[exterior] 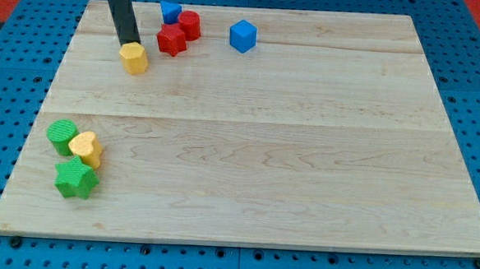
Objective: Move yellow hexagon to the yellow heart
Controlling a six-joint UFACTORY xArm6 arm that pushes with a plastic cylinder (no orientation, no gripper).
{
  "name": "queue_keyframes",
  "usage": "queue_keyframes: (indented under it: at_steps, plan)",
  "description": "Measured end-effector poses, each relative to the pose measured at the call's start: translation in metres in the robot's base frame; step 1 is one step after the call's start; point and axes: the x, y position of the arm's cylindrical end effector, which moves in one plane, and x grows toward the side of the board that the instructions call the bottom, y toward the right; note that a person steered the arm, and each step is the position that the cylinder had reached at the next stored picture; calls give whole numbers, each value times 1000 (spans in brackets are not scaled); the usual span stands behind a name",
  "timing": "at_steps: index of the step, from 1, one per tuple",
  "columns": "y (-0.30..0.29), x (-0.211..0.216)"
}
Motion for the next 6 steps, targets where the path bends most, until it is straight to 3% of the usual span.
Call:
queue_keyframes:
  at_steps: [1, 3, 4, 5, 6]
  plan:
    - [21, 93]
    - [61, 98]
    - [62, 167]
    - [15, 179]
    - [19, 172]
